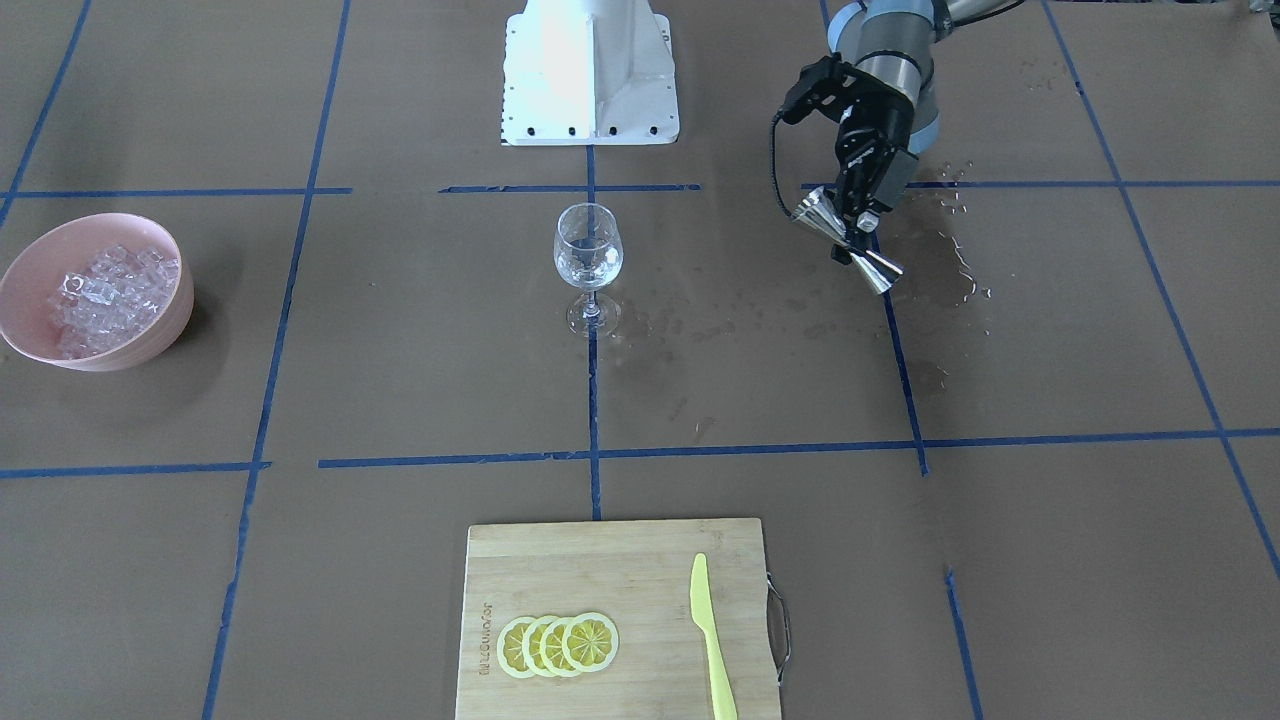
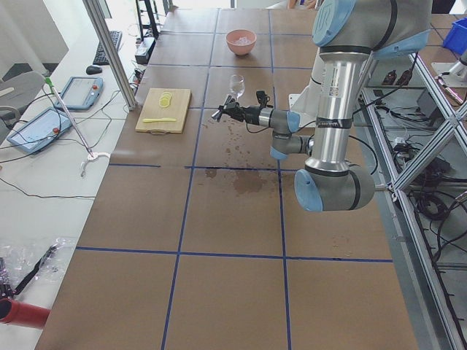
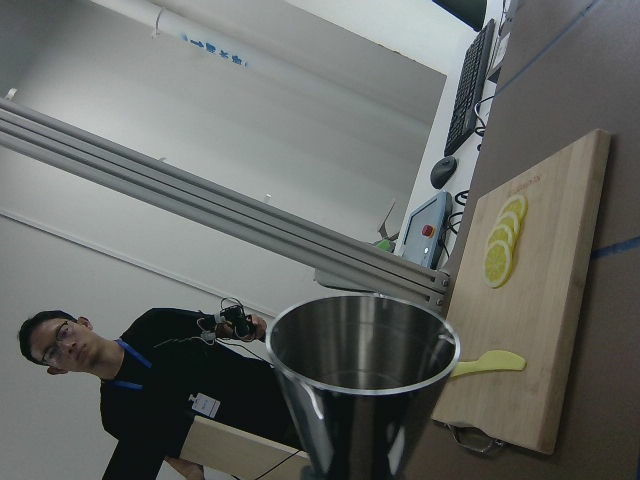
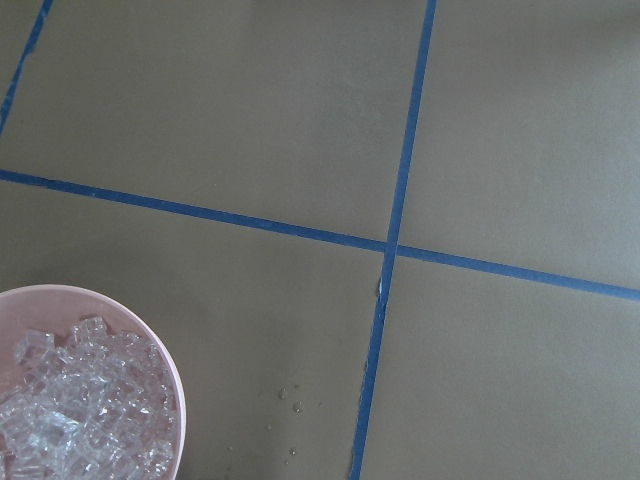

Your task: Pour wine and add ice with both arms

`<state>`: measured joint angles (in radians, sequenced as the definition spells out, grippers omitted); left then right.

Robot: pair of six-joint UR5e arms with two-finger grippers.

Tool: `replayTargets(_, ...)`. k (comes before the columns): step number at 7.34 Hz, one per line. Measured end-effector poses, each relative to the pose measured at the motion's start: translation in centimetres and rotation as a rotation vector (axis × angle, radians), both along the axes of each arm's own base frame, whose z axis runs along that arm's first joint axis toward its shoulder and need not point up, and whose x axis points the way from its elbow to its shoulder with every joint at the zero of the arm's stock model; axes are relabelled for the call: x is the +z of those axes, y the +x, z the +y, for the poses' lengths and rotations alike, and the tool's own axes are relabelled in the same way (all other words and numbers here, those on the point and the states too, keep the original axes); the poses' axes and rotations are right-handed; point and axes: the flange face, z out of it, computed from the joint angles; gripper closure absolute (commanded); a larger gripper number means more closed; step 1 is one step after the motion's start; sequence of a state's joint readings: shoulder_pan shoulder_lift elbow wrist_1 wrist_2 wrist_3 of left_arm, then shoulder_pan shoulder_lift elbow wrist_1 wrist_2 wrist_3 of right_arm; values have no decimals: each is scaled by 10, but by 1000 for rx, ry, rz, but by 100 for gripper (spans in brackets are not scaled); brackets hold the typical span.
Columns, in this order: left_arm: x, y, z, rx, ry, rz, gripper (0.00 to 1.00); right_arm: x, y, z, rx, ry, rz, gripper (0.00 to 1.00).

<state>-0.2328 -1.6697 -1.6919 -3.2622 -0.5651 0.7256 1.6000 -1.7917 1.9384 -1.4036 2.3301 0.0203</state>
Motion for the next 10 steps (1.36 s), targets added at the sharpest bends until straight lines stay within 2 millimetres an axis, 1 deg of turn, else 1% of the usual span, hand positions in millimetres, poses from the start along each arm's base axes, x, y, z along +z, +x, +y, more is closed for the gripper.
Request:
replayTargets(1, 29, -23, 5, 15, 6, -3, 100, 0, 0, 0, -1, 1, 0, 0)
replayTargets(2, 52, -45, 11, 26, 8, -4, 100, -1, 0, 0, -2, 3, 1, 0)
replayTargets(4, 89, -82, 21, 48, 3, 19, 100, -1, 0, 0, -3, 5, 1, 0)
replayTargets(5, 104, -93, 27, 105, -19, 74, 100, -1, 0, 0, -3, 4, 1, 0)
replayTargets(6, 116, -103, 35, 211, -58, 173, 100, -1, 0, 0, -3, 4, 1, 0)
replayTargets(7, 124, -108, 41, 307, -109, 290, 100, -1, 0, 0, -3, 5, 1, 0)
replayTargets(8, 130, -108, 45, 377, -172, 403, 100, -2, 0, -1, -2, 6, 2, 0)
replayTargets(10, 154, -104, 48, 460, -333, 611, 100, -3, 0, -1, -1, 9, 1, 0)
